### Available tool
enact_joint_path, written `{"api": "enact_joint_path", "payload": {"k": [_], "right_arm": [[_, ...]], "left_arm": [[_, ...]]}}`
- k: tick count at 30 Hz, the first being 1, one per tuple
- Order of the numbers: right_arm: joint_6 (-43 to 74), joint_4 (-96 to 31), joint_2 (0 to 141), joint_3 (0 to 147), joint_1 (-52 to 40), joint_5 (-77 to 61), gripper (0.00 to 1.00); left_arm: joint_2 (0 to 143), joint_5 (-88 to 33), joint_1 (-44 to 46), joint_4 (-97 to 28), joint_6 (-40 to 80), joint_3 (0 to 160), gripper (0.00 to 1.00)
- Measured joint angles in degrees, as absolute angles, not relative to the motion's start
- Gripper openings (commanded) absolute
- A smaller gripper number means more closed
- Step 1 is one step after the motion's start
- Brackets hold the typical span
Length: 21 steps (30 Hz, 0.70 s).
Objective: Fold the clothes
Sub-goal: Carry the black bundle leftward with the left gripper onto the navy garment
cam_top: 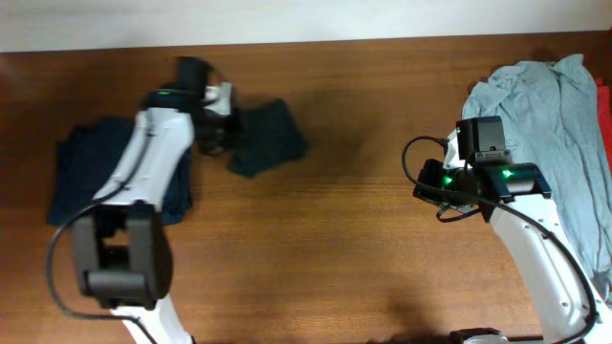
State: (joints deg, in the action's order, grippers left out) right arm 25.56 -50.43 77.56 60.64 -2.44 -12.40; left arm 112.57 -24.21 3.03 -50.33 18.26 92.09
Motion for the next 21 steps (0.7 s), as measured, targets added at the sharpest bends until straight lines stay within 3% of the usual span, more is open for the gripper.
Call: {"api": "enact_joint_path", "payload": {"k": [12,21], "right_arm": [[25.47,-50.78,77.56,60.64,-2.44,-12.19,0.04],[25.5,-50.78,77.56,60.64,-2.44,-12.01,0.04]], "left_arm": [[107.98,-28.1,-21.47,-54.02,16.23,92.07,0.0],[107.98,-29.39,-30.44,-59.55,9.1,92.07,0.01]]}}
